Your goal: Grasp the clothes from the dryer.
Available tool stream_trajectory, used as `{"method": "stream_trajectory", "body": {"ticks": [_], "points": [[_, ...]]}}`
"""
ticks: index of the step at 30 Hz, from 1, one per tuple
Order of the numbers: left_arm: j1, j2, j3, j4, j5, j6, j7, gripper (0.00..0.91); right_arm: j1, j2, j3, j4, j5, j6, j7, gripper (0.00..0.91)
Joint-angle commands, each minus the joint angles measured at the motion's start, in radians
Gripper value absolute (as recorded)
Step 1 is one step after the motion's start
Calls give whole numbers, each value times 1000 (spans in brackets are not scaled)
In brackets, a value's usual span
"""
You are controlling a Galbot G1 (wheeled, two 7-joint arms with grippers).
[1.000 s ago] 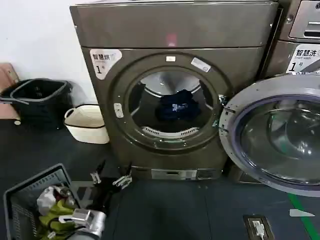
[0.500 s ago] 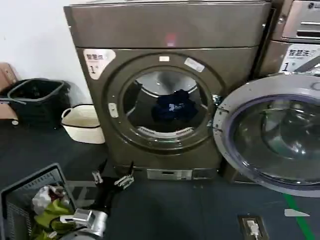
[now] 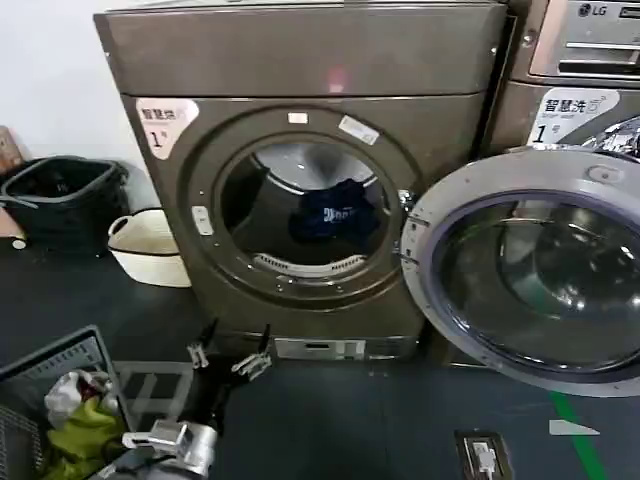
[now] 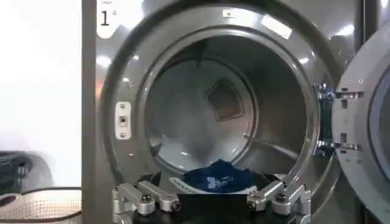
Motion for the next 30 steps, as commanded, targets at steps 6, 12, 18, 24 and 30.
{"method": "stream_trajectory", "body": {"ticks": [6, 12, 18, 24, 30], "points": [[-3, 2, -8, 0, 0, 3, 0, 907, 7, 4, -3, -1, 2, 2, -4, 907], [-6, -3, -6, 3, 0, 5, -4, 907, 10, 3, -2, -7, 0, 3, -8, 907], [-20, -14, -14, 17, 41, -17, -60, 907, 11, 7, -11, -7, 0, 38, -16, 907], [-25, -13, -17, 21, 32, -18, -54, 907, 17, 9, -17, 0, 8, 51, -24, 907], [-27, -11, -18, 17, 24, -15, -54, 907, 15, 11, -12, 3, 34, 48, -28, 907]]}}
